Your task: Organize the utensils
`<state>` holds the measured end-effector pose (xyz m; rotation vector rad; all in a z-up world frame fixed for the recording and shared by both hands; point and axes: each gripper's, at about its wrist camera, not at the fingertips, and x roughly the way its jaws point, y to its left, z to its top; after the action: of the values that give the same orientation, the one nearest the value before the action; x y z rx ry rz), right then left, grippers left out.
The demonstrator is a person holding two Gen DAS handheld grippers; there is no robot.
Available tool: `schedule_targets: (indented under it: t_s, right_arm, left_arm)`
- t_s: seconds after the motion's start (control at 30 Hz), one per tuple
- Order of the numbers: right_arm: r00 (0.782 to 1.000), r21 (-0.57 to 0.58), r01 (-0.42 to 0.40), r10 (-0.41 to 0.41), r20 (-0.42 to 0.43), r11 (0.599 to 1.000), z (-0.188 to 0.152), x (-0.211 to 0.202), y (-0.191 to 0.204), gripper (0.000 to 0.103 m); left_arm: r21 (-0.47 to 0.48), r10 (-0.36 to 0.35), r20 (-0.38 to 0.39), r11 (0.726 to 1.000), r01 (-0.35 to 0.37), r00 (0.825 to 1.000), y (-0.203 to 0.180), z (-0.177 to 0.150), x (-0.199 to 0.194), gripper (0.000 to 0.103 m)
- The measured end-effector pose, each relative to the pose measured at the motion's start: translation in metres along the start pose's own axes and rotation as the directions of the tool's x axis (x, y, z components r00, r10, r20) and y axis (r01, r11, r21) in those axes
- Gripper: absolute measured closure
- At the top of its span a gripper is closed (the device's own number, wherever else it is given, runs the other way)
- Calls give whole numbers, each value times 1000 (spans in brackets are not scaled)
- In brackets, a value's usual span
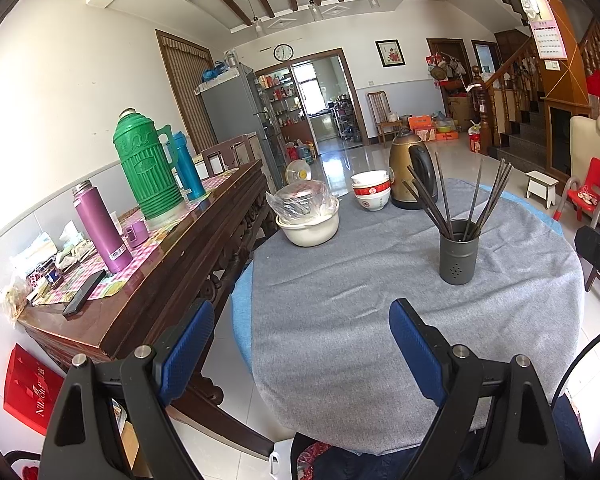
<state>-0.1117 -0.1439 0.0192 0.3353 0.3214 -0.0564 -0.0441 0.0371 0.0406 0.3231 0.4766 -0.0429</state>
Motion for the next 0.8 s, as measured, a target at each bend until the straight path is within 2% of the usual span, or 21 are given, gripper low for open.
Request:
schedule_targets:
  t_s: [0.8]
  right_arm:
    - [1000,-1,2,-2,1,1000,0,-1,0,41]
  left_arm:
    - [-1,-1,-6,1000,1,1000,3,1,0,13]
